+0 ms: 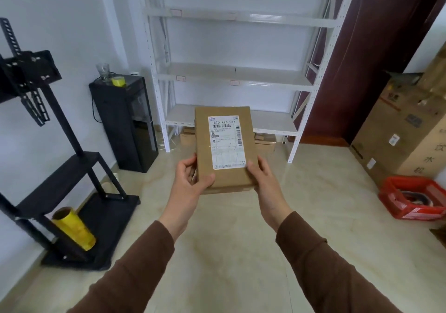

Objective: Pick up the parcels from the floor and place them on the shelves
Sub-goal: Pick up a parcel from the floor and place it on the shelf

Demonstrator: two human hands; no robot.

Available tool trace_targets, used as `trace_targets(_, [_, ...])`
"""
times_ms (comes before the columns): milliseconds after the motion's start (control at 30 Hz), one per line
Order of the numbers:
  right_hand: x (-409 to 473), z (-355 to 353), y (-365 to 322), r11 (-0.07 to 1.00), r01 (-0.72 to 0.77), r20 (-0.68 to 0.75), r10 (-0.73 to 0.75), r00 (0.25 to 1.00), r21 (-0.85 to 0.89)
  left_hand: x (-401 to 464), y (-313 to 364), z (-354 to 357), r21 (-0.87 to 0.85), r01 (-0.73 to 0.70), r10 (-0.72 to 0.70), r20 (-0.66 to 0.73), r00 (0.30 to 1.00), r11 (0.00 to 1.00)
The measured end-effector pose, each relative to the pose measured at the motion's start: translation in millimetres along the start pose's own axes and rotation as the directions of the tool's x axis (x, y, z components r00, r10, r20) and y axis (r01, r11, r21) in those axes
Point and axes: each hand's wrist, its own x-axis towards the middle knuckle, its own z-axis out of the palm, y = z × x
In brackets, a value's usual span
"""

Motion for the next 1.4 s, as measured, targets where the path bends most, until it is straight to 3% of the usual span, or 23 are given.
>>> trace_targets(400, [260,40,-6,0.991,0.126,-0.056,-0.128,0.99,-0.041,289,10,-3,-0.1,0.004,0.003,0.072,0.997,0.995])
trace_targets(700, [502,58,-1,0.991,0.131,-0.052,-0.132,0.99,-0.021,522,-1,-2,-0.001,-0.031,0.031,-0.01,0.999,1.0])
trace_targets(1033, [753,148,-20,0.992,0.125,0.117,-0.125,0.985,0.003,744,38,-59,0.046,-0.147,0.154,-0.205,0.967,0.988])
trace_targets(1233, [882,199,-22,0.973,0.225,0.13,-0.217,0.968,-0.049,880,43,-99,0.02,-0.224,0.224,-0.187,0.956,0.974])
trace_targets(1400, [974,230,-47,0.952,0.286,0.052,-0.282,0.958,-0.108,994,70,-117,-0.019,-0.291,0.287,-0.122,0.95,0.957])
